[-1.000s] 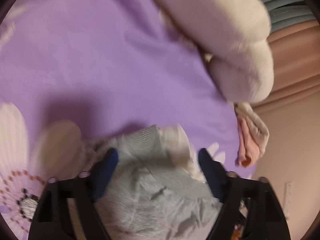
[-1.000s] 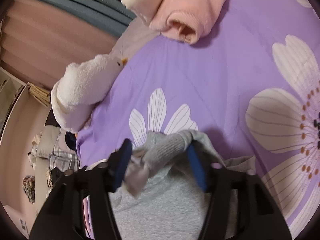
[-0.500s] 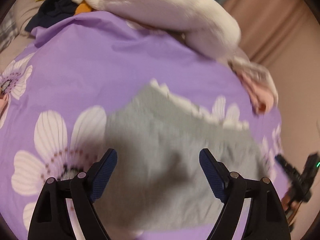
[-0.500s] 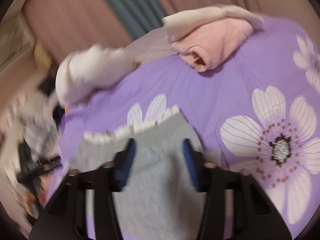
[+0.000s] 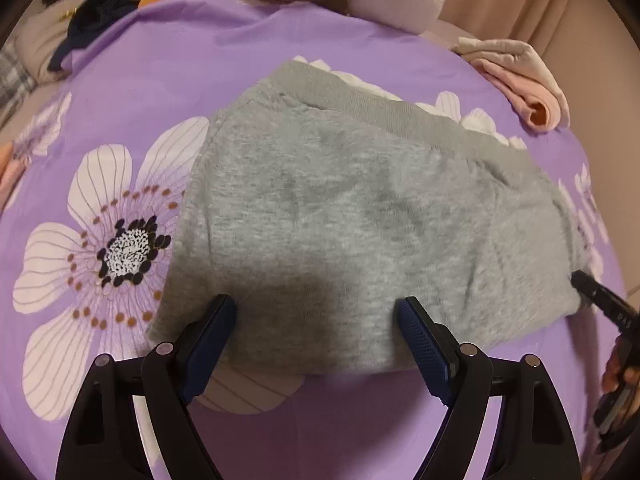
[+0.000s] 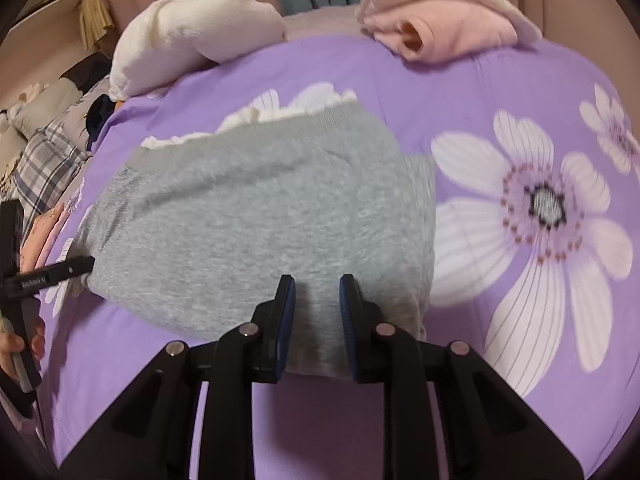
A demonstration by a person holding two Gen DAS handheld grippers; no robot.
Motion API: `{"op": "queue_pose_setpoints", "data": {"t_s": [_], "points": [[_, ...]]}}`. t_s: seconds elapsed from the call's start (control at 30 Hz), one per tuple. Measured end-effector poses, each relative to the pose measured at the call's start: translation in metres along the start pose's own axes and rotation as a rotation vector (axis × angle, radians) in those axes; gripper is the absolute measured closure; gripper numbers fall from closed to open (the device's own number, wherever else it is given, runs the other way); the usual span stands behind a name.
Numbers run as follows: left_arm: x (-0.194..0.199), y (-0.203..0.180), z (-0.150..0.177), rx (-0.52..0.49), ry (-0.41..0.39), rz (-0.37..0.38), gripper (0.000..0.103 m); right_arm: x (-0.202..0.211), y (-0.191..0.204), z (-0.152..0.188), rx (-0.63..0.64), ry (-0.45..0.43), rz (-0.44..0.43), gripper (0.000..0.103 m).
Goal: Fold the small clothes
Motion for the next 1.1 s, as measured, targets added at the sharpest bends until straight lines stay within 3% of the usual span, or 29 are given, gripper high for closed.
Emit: {"op": "queue_pose_setpoints", "data": {"t_s": [0.17,0.37,0.47,0.53,0.7,0.97,1.1], "points": [[0.002,-0.005,0.009,-0.045,0.001,-0.025,0.02,-0.001,0.006,0.01,0.037,0.009,0.028,0.082],[0.017,0.007,0.022,0.053,0.004,0.042,0.02,0.006,0.003,0.011,-0.037,-0.001,-0.012,0.081],[0.029,0.018,0.033,0.128,0.004,0.091,0.02,0.021,0.013,0.01,-0.005,-0.034,-0.008,0.073],[0.037,0.029,0.04,0.193,-0.007,0.123,0.02,0.03,0.025,0.01,0.026,-0.066,-0.038,0.059],[0.041,0.056,0.051,0.354,-0.002,0.223,0.02,0.023,0.057,0.007,0.081,-0.079,-0.101,0.059],[0.037,0.057,0.049,0.442,0.011,0.364,0.02,-0.004,0.111,0.001,0.141,-0.091,-0.196,0.062],[0.032,0.055,0.04,0.459,0.009,0.395,0.02,-0.02,0.129,-0.001,0.16,-0.074,-0.209,0.07]]}}
Point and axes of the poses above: each gripper's, at about its wrist camera, not at the fingertips, and x roughly against the way its jaws point, y to its left, z to its underside, the point moved 6 cm from there along -x, roughly the way its jaws point, and after that the axes turned 4 degrees about -z, right-handed, at the moved point
